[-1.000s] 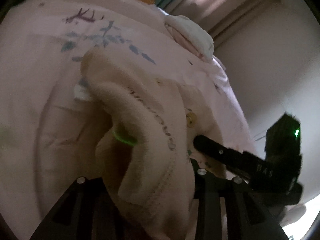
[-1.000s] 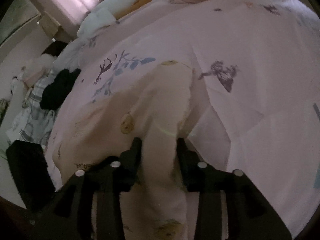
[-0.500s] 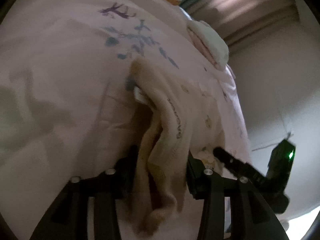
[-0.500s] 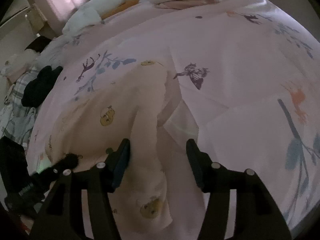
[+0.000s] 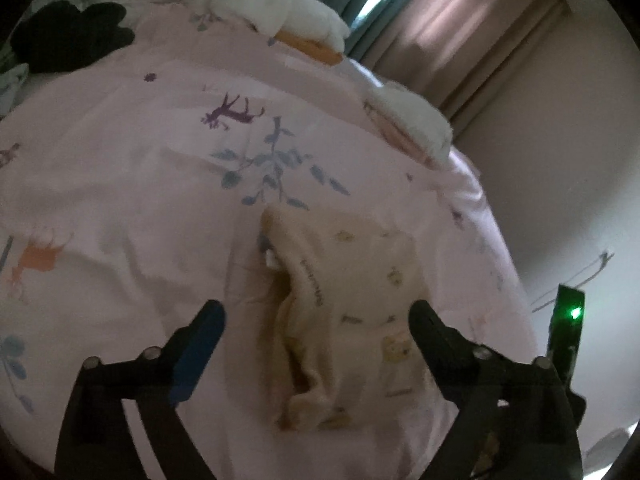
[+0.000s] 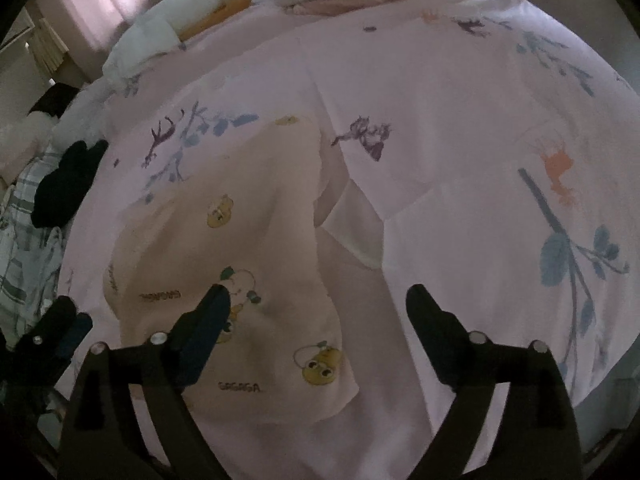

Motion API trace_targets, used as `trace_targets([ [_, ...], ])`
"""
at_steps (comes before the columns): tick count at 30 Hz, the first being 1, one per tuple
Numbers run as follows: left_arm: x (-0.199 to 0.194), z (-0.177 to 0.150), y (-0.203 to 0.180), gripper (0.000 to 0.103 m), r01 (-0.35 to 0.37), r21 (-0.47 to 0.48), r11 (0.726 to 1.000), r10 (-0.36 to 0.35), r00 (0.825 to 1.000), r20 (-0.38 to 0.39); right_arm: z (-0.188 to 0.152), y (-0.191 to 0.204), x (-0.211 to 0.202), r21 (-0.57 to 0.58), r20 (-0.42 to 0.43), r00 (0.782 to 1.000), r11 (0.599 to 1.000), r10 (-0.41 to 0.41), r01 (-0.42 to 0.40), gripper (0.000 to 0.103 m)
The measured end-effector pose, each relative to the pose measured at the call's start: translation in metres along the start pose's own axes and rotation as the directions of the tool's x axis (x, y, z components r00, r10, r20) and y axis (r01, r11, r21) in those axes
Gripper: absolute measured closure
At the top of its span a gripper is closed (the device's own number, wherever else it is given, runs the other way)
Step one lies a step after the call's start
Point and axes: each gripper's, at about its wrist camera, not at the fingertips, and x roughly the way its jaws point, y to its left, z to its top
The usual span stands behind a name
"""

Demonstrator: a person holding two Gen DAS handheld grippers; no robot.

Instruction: Fold small clothes

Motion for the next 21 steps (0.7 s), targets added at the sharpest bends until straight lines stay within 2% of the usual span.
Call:
trace_targets([
  [1,0.0,0.001,0.0,0.007,-0.008,-0.004,1.0,0.008,1.0,0.011,0.0,-0.001,-0.003,-0.001,0.011,1.0,1.0,-0.005,0.005,0.004],
  [3,0.001,0.003,-0.002,0.004,-0.055,-0.001,0.999,0.055,0.998,0.017,0.0,-0.001,-0.009,0.0,0.027,1.0,1.0,-0.014,0.014,0.0],
  [6,0.006,0.002,-0.009,0.004,-0.121,0.064,0.991,0.12,0.993,0.008,0.0,-0.002,-0.015,-0.005,0.026,0.999,0.999,-0.033,0.034,0.0],
  [9,0.01,-0.001,-0.015,0.003,-0.158,0.116,0.981,0.159,0.987,0.001,-0.001,0.0,-0.02,-0.033,0.039,0.997,0.997,-0.072,0.073,0.0],
  [16,0.013,-0.009,-0.03,0.002,-0.207,0.233,0.95,0.214,0.977,-0.006,-0.002,0.005,-0.03,-0.064,0.066,0.994,0.994,-0.086,0.09,0.0],
  [19,0.008,-0.009,-0.032,0.002,-0.212,0.24,0.947,0.216,0.976,0.012,-0.004,0.012,-0.035,-0.084,0.091,0.987,0.986,-0.134,0.141,0.0],
  [21,0.006,-0.009,-0.032,0.002,-0.232,0.229,0.945,0.232,0.972,0.028,-0.007,0.018,-0.038,-0.105,0.104,0.987,0.985,-0.126,0.137,0.0],
])
